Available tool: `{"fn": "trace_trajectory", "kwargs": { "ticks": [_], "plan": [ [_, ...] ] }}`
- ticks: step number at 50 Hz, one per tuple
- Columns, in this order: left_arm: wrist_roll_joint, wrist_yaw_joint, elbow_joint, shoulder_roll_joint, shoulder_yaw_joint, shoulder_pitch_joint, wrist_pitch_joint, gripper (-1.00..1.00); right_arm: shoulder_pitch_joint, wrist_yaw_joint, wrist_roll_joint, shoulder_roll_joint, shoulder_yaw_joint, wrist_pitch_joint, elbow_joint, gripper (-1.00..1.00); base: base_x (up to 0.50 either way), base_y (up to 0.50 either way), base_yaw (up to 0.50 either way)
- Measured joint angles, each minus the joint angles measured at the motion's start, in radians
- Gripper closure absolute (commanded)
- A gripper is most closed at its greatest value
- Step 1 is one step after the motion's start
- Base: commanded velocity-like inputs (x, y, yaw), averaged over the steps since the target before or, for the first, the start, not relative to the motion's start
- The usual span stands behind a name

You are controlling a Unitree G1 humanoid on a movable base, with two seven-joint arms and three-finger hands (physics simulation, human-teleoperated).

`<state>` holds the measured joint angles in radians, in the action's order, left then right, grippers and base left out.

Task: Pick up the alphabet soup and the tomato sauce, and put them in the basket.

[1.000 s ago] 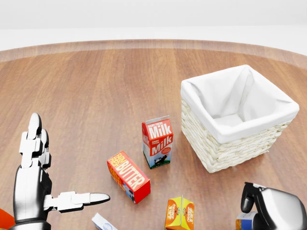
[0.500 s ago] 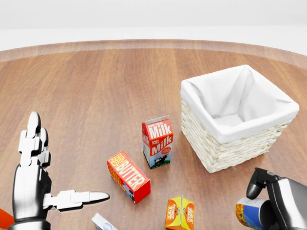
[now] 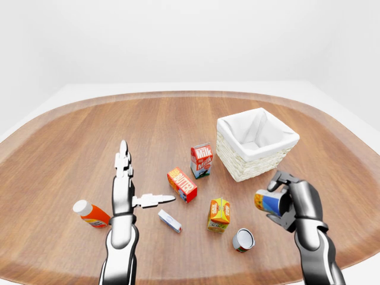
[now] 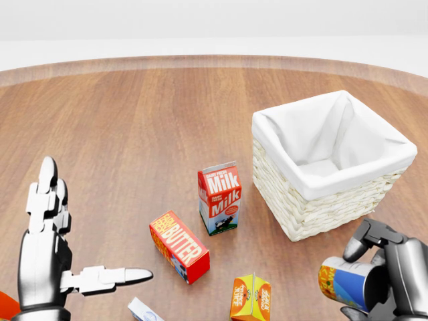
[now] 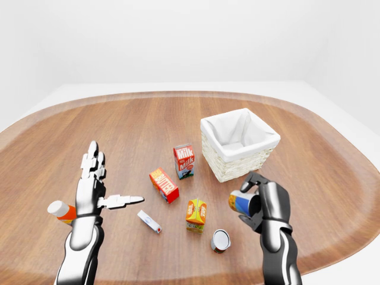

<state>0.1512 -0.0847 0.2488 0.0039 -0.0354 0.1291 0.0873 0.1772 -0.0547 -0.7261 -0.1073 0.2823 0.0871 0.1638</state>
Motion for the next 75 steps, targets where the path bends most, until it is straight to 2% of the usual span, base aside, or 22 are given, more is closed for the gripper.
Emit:
{"fn": "trace_trajectory", "kwargs": {
  "ticks": [19,34,56,75],
  "plan": [
    [0.003,0.002,0.001,-0.001,0.003,0.005,0.000,-1.00,-0.020,0.053,0.153,0.033,-0.009,0.000,0.102,1.00,0.00,0.00,0.00],
    [0.003,0.003,-0.003,0.000,0.004,0.005,0.000,-1.00,-0.058,0.075,0.220,0.038,-0.026,0.000,0.175,1.00,0.00,0.00,0.00],
    [-0.002,0.004,-0.004,0.001,0.000,-0.006,0.000,-1.00,-0.177,0.091,0.234,0.004,-0.049,0.000,0.266,1.00,0.00,0.00,0.00],
    [-0.005,0.004,-0.004,0.001,-0.001,-0.011,0.000,-1.00,-0.326,0.056,0.158,-0.066,-0.063,0.000,0.201,1.00,0.00,0.00,0.00]
  ]
}}
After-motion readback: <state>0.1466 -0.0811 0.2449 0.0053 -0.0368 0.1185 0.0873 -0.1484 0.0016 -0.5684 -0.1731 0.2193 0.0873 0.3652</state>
